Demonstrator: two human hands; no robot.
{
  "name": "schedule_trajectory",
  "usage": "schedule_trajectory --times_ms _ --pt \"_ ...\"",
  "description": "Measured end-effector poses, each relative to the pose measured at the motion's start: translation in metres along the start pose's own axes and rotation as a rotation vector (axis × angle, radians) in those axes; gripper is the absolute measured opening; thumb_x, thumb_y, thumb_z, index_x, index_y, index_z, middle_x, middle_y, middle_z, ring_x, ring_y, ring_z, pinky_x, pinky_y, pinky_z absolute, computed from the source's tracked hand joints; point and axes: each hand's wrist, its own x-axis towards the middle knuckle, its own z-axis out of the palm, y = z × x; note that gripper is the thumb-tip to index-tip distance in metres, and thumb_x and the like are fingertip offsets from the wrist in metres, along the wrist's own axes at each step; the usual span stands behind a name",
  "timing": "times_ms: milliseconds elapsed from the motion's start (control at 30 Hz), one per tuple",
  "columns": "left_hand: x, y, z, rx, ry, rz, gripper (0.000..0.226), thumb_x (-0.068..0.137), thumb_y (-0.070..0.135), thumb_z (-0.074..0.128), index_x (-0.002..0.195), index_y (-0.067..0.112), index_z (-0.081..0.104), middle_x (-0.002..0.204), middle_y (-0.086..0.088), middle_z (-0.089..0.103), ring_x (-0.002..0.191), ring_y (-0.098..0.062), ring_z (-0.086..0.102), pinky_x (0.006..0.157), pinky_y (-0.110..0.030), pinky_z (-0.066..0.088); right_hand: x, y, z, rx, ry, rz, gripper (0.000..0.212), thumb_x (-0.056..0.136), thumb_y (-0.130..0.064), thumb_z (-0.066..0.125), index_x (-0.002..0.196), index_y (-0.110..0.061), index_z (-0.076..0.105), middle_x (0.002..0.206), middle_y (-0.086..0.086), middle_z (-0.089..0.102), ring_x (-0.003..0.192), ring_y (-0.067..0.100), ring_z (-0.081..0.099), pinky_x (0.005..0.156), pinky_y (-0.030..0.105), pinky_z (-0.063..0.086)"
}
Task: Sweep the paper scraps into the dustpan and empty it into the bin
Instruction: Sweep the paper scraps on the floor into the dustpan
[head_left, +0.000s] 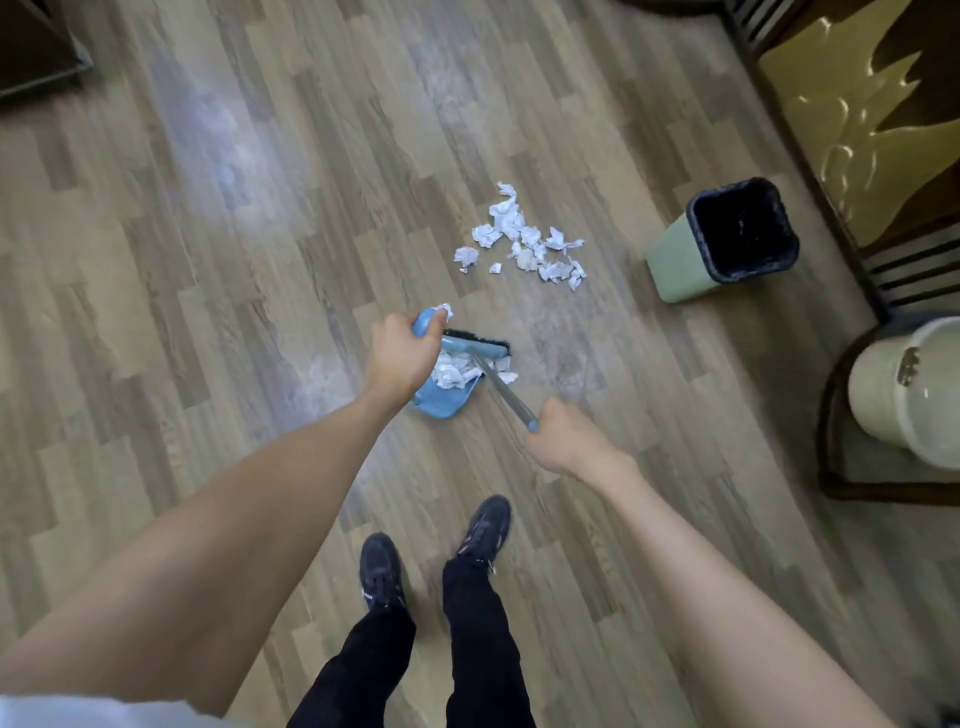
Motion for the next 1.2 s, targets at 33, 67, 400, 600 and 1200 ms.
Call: schedule_trajectory --times_ms 33,67,400,600,1200 --pt "0.003 -0.003 -0.001 -0.005 0.006 0.005 0.050 0.092 0.046 0.056 0.061 0.008 0.044 0.054 0.000 0.037 0.048 -0.014 0.036 0.046 -0.029 0.030 -0.003 0.002 -0.004 -0.026 -0.012 -0.003 0.038 0.094 -0.025 0.046 0.123 -0.002 0.052 0.132 0.021 0.055 0.121 0.036 0.054 0.093 0.036 0.044" --pt "0.005 -0.006 -0.004 -0.015 0.010 0.006 0.051 0.091 0.047 0.055 0.061 0.009 0.043 0.055 0.000 0.035 0.049 -0.014 0.035 0.048 -0.029 0.030 -0.007 0.004 -0.009 -0.048 -0.023 -0.004 0.038 0.093 -0.027 0.046 0.123 -0.004 0.052 0.131 0.020 0.055 0.120 0.035 0.055 0.092 0.036 0.044" --pt "-0.009 -0.008 -0.037 0.038 -0.046 0.083 0.050 0.094 0.043 0.058 0.061 0.010 0.038 0.054 -0.001 0.031 0.049 -0.014 0.030 0.048 -0.031 0.027 -0.035 0.007 -0.045 -0.008 0.050 0.025 0.033 0.095 -0.030 0.045 0.115 -0.005 0.055 0.115 0.019 0.060 0.107 0.033 0.060 0.073 0.028 0.037" --pt "-0.027 -0.014 -0.045 0.102 -0.124 0.095 0.049 0.091 0.046 0.057 0.062 0.012 0.036 0.057 -0.006 0.032 0.054 -0.018 0.032 0.051 -0.030 0.028 -0.024 0.015 -0.039 0.366 0.075 0.234 0.009 0.090 -0.011 0.040 0.082 -0.010 0.044 0.058 0.014 0.046 0.040 0.015 0.039 0.043 0.016 0.034" --pt "-0.042 -0.039 -0.037 0.054 -0.051 0.069 0.053 0.093 0.041 0.059 0.059 0.013 0.030 0.052 0.000 0.025 0.047 -0.017 0.023 0.045 -0.029 0.020 -0.043 -0.015 0.074 0.455 -0.131 0.204 0.013 0.092 -0.016 0.038 0.104 -0.011 0.038 0.066 0.011 0.046 0.041 0.014 0.036 0.039 0.013 0.028"
